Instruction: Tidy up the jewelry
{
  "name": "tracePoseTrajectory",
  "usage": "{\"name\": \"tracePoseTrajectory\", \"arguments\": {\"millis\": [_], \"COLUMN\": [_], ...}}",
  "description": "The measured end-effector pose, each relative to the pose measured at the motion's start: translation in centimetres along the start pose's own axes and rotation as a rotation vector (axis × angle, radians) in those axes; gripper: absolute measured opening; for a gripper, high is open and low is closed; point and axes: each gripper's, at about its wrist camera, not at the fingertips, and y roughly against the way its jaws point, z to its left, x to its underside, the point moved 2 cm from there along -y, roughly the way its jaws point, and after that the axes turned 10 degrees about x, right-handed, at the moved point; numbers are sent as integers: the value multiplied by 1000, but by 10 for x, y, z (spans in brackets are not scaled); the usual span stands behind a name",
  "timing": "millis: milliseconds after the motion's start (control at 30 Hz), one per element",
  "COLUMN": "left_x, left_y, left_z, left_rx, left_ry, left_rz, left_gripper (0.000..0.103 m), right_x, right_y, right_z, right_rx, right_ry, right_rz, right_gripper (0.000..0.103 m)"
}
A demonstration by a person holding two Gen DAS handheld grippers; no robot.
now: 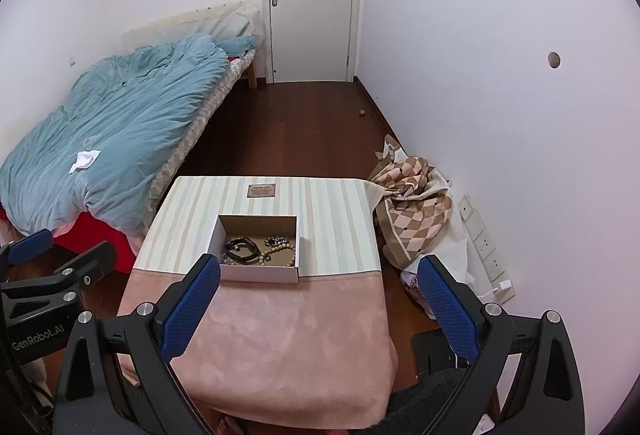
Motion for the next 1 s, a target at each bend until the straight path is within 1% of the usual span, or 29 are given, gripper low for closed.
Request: {"name": "tracePoseTrajectory", "arguments": {"millis": [167, 200, 267, 400, 533, 667, 833, 1000], "left_x": [-1, -2, -4, -7, -13, -20, -24, -29], "left_y": [-4, -5, -8, -19, -34, -53, -74, -83], "left_z": [2, 3, 4, 5, 8, 11, 15, 17], "left_rx": [-20, -23, -34, -41, -64, -78, -71, -70], "left_ry": [4, 6, 10, 9, 12, 16, 27, 34], "left_rz": [-2, -3, -5, 5, 11, 33, 82, 104], "left_gripper": [102, 102, 102, 102, 102, 102, 102, 102], "right_x": [-1, -2, -4, -8, -14, -20, -26, -28], "right_y": [-6, -10, -17, -33, -49, -63, -83, -99], "right_z": [-2, -2, -1, 4, 8, 12, 21, 27], "right_rx": [20, 25, 23, 23, 20, 18, 27, 14], "right_ry": [-7, -10, -17, -19, -24, -21, 6, 23], "right_rz": [3, 7, 11, 24, 39, 47, 63, 97], "right_gripper": [100, 102, 103, 103, 103, 103, 103, 103]}}
